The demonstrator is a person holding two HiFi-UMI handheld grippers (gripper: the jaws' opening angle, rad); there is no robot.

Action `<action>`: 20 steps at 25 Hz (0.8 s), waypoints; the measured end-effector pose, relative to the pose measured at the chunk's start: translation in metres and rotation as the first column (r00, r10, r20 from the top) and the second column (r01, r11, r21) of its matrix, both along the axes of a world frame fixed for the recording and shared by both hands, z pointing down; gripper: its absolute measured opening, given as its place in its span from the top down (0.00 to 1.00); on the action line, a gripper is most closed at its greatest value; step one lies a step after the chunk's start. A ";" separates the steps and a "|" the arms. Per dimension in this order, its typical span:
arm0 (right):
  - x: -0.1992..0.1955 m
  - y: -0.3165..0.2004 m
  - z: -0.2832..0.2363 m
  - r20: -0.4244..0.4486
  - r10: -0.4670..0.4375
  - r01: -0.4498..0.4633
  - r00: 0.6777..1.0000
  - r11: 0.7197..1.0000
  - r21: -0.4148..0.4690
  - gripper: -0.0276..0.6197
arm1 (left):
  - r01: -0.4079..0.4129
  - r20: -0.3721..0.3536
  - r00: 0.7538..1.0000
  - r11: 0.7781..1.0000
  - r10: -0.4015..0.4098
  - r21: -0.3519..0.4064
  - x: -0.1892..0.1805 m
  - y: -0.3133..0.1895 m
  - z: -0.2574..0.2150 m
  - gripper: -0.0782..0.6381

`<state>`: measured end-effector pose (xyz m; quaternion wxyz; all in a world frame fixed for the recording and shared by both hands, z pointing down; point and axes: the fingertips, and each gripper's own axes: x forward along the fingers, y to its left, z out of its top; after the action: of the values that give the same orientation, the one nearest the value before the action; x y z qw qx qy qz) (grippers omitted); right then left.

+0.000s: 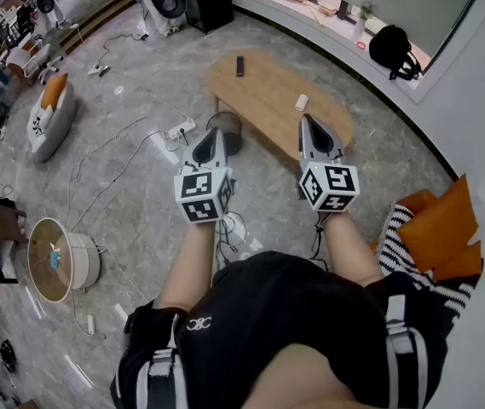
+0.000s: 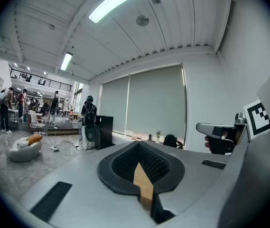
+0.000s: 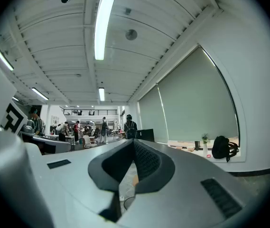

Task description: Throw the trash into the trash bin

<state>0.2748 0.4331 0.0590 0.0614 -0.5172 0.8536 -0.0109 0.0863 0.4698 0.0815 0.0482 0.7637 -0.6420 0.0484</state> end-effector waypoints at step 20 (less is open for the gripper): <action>-0.067 0.001 0.013 -0.065 -0.007 0.008 0.998 1.000 0.005 0.94 | -0.004 -0.010 1.000 1.000 0.004 0.007 -0.063 0.002 0.005 0.87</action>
<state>0.2077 0.4337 0.0717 0.0350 -0.5138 0.8571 0.0079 0.0236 0.4720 0.0863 0.0486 0.7652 -0.6405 0.0425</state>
